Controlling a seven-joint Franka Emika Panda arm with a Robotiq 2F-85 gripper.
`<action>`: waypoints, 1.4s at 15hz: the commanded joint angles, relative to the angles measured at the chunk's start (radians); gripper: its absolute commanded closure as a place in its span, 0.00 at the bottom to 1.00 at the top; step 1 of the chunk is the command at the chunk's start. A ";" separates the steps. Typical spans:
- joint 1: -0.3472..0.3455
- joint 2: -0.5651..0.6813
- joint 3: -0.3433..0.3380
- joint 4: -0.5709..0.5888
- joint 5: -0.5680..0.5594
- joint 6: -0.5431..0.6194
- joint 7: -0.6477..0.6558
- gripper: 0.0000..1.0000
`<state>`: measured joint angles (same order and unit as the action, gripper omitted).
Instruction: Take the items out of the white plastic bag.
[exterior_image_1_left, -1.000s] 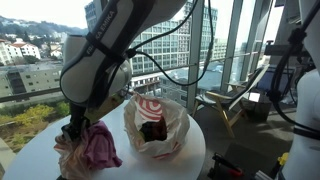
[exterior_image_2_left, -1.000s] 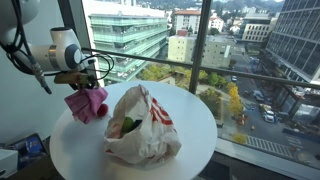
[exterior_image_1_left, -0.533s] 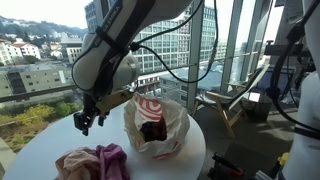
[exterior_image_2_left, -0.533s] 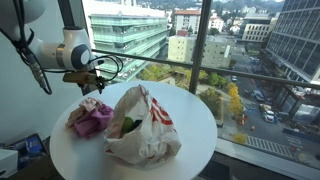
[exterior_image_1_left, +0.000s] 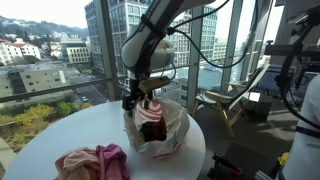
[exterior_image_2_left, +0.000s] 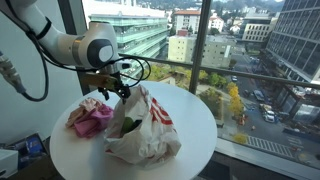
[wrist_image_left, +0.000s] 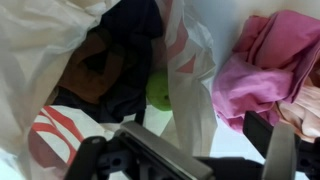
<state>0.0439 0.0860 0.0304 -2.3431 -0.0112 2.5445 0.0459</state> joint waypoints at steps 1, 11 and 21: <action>-0.036 0.009 -0.042 -0.041 -0.035 0.052 0.028 0.00; -0.017 0.323 -0.168 0.074 -0.141 0.321 0.107 0.00; -0.002 0.586 -0.239 0.212 -0.077 0.458 0.133 0.00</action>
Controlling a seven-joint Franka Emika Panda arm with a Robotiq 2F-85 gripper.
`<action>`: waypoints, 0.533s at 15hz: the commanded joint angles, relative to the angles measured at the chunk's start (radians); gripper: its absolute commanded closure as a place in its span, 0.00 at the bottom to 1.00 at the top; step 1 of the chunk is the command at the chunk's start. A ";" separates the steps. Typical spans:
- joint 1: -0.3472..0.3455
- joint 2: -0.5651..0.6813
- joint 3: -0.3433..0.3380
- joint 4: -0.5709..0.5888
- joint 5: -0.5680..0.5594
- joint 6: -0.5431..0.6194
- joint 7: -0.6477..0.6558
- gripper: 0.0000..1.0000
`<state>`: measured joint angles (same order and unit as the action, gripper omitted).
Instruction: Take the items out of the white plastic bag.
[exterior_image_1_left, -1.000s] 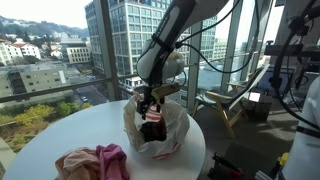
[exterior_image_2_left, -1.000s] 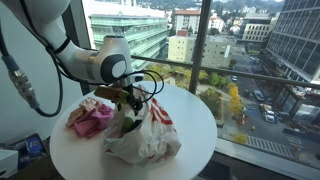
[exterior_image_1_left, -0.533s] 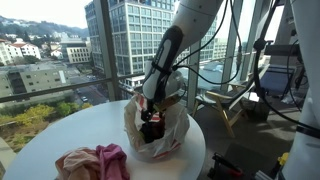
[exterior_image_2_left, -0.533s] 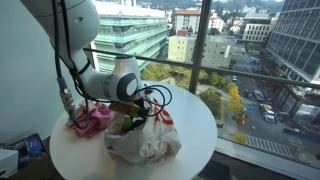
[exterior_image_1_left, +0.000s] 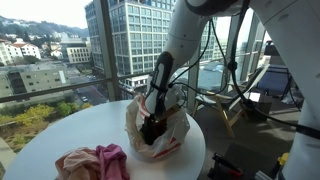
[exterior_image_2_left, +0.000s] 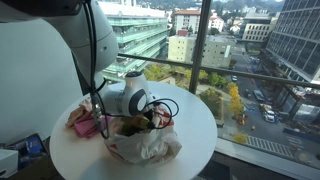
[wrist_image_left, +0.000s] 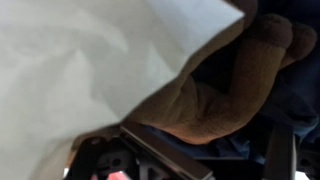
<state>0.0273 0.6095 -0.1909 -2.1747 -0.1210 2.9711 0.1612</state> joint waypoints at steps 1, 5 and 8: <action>0.023 0.080 -0.031 0.051 0.038 0.036 0.024 0.00; 0.018 0.084 -0.032 0.045 0.077 0.030 0.036 0.34; 0.025 0.024 -0.032 0.000 0.102 0.036 0.041 0.57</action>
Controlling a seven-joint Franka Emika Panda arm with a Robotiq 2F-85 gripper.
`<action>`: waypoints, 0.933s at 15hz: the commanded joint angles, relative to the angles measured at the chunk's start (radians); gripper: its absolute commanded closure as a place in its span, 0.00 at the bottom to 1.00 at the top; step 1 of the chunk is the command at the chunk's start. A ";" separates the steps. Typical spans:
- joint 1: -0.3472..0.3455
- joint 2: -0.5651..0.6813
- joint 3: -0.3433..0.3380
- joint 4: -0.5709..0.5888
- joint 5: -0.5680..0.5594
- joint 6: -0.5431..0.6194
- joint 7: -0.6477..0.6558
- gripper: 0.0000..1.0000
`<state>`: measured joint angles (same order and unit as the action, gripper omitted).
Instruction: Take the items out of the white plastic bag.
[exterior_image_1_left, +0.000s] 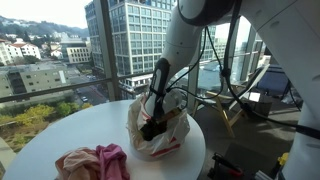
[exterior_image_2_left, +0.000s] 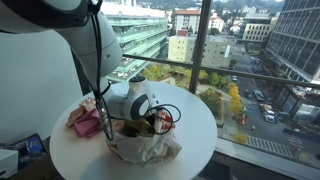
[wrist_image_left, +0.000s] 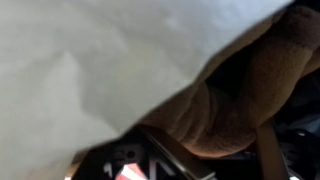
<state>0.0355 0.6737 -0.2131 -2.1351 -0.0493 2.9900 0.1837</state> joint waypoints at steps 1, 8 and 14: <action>0.019 -0.061 -0.010 -0.054 0.035 0.022 0.019 0.63; -0.002 -0.286 0.054 -0.175 0.083 -0.021 0.018 0.96; 0.017 -0.517 0.090 -0.273 0.093 -0.026 0.036 0.95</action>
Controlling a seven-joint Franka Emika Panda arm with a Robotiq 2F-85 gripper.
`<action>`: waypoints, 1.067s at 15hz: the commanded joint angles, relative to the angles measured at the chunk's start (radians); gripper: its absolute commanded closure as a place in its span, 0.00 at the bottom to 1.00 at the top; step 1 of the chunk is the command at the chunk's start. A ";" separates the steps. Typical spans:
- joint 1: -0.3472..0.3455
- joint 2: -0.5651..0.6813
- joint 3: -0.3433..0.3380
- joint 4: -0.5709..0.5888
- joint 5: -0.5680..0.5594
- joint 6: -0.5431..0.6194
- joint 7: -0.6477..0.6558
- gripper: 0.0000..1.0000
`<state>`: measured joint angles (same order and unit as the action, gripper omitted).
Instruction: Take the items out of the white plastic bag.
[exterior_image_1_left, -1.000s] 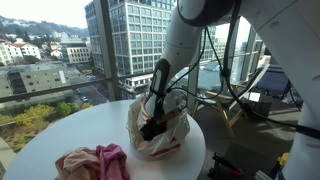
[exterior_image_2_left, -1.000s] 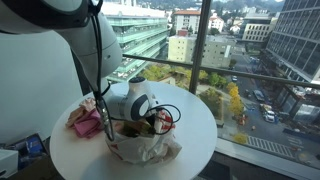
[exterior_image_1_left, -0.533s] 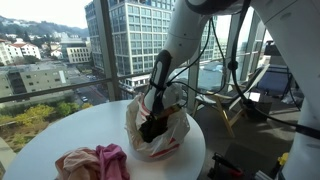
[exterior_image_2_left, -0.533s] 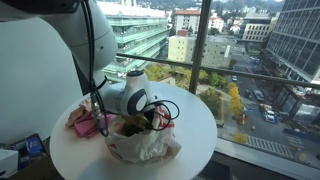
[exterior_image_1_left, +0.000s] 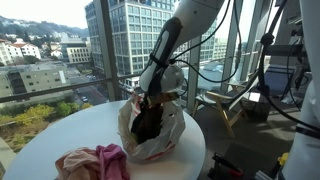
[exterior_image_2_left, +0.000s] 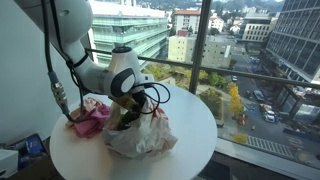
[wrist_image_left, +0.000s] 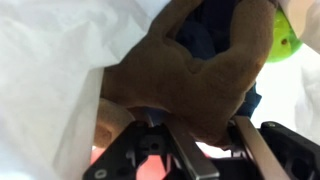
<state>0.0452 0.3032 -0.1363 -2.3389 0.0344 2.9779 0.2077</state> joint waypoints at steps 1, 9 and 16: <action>0.012 -0.177 0.012 -0.079 -0.001 -0.013 0.020 0.95; -0.021 -0.308 0.116 -0.006 0.253 -0.542 -0.139 0.95; -0.045 -0.286 0.107 0.091 0.275 -0.985 -0.181 0.96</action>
<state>0.0149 0.0232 -0.0372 -2.2954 0.2700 2.0900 0.0750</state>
